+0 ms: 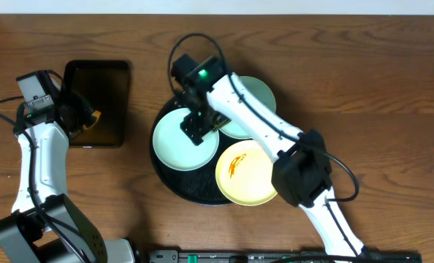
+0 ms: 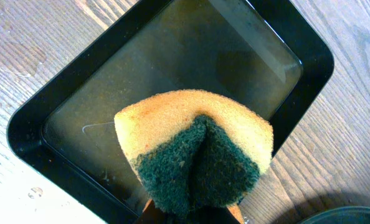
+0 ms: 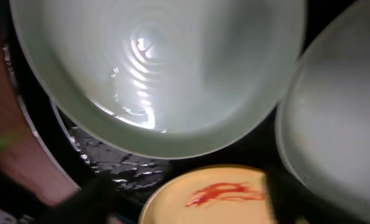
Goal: Clean dirty plates on tray and stack at the side
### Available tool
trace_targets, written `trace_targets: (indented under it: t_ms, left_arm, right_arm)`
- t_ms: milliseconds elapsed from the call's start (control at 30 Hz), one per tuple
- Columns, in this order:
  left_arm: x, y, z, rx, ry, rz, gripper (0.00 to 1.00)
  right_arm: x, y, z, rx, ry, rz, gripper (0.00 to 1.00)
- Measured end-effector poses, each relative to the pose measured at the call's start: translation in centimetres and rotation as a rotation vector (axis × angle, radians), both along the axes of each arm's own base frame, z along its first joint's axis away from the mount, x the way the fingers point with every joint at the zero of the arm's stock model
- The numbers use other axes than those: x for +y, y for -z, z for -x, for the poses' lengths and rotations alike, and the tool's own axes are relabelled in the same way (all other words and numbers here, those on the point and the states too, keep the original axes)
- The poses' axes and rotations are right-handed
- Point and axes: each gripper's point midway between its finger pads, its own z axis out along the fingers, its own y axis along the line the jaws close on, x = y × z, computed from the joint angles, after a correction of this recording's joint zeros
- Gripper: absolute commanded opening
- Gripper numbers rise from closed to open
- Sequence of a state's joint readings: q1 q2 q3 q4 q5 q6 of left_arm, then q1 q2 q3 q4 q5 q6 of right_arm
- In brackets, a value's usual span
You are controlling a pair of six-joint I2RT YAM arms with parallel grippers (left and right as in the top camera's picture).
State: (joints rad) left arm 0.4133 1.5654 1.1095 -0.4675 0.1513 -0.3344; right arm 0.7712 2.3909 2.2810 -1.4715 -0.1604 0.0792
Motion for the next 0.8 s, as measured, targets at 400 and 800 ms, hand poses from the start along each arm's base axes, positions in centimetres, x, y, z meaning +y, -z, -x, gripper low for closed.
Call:
trace_targets:
  t_ms: [400,800]
  left_arm:
    - [0.0,0.0,0.0,0.0,0.002,-0.001,0.09]
    - [0.0,0.0,0.0,0.0,0.002,-0.001,0.09]
  right_arm:
    - [-3.0,4.8,0.9,0.01,0.364,0.211,0.42]
    - [-2.1,6.9,-0.3,-0.032,0.491,0.171,0.39]
